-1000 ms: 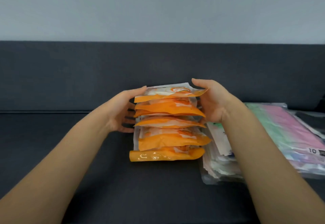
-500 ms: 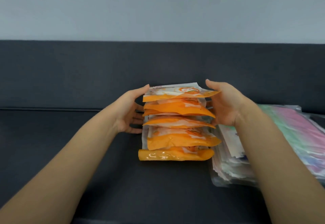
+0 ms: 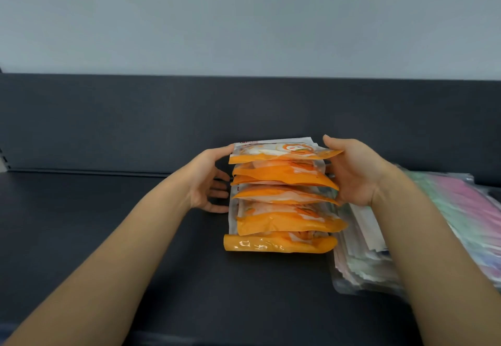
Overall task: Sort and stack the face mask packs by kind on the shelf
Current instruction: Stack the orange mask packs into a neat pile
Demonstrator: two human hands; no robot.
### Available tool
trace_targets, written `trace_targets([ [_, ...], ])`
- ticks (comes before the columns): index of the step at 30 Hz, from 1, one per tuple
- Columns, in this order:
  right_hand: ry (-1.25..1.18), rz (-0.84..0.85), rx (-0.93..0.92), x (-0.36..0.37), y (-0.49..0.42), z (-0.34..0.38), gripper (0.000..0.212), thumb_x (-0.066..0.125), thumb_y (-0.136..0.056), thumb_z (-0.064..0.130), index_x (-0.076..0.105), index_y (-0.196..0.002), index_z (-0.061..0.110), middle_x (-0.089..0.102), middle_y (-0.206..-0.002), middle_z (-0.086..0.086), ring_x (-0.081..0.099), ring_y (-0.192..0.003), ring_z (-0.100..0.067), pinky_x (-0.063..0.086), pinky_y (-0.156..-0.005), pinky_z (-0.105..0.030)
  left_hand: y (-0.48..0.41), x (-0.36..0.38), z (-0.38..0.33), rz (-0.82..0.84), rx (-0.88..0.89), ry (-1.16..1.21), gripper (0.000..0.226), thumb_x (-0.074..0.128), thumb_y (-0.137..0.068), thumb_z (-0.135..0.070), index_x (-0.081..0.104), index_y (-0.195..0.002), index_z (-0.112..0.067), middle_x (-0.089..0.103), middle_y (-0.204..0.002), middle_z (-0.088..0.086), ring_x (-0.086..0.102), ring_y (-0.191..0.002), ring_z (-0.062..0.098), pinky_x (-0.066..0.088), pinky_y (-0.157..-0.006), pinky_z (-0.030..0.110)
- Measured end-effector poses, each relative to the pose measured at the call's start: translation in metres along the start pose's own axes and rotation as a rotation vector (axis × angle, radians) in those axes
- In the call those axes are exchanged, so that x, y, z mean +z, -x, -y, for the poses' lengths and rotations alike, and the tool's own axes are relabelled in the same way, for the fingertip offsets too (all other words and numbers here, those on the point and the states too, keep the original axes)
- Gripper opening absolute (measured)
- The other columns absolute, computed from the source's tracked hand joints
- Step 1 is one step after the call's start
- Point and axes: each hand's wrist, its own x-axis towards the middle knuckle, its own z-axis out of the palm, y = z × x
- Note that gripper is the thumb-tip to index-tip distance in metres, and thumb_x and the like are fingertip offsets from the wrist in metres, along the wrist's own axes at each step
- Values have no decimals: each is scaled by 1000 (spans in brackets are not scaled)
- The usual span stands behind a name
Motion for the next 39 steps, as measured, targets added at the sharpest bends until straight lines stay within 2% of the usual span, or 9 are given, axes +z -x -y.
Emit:
trace_targets([
  [4,10,-5,8,-1,1,0,55,30,-97,56,68,-109,19,75,-91,-6,67,-91,-26,51,-75,-42,-1,3,0,19,0,-16,83,55,-78,-69,54,-130,-6,60,-124,14,58,-112,30,51,-85,47],
  [9,-18,-7,7,1,0,0,58,29,-96,59,67,-116,20,73,-108,-10,64,-107,-31,43,-100,-52,-1,3,-1,24,1,-24,79,55,-78,-68,57,-127,-6,62,-121,13,59,-110,29,51,-83,45],
  [15,-50,16,39,12,-4,-5,47,36,-95,55,67,-111,22,68,-110,-8,59,-111,-32,34,-105,-61,1,-1,-3,18,22,-11,51,51,-84,-57,64,-107,-14,65,-114,9,59,-110,27,47,-89,46],
  [18,-47,2,43,13,-5,-6,42,43,-93,52,64,-112,21,65,-111,-10,58,-108,-33,36,-103,-62,2,-2,-3,14,20,-1,51,49,-83,-58,64,-105,-15,65,-115,9,58,-111,28,47,-90,47],
  [22,-37,53,57,14,-4,-8,36,49,-89,50,68,-100,21,68,-106,-10,60,-107,-34,37,-102,-61,3,0,-3,13,22,6,53,48,-84,-59,63,-110,-15,65,-117,9,58,-112,29,47,-90,48],
  [27,-23,35,56,12,-7,-7,44,55,-85,52,63,-116,22,66,-114,-11,61,-108,-34,38,-101,-62,6,2,-4,7,38,28,39,48,-87,-50,63,-97,-16,65,-111,11,59,-108,30,46,-91,49],
  [32,-65,80,46,18,-4,-9,34,56,-85,47,69,-100,20,74,-99,-9,64,-105,-33,43,-98,-55,5,0,-3,19,39,51,39,48,-88,-50,64,-101,-17,66,-111,11,60,-108,31,46,-95,52],
  [37,-54,64,72,26,-9,-11,38,58,-84,41,66,-115,20,72,-107,-9,64,-104,-31,46,-91,-48,5,-5,-3,32,21,134,39,52,-84,-46,64,-107,-16,67,-111,13,61,-105,34,47,-93,53],
  [39,-49,35,71,27,-9,-11,35,57,-85,37,64,-114,17,70,-104,-9,63,-100,-30,46,-89,-48,7,-2,-3,20,13,141,40,51,-84,-49,63,-106,-17,67,-110,12,60,-104,32,46,-92,51],
])
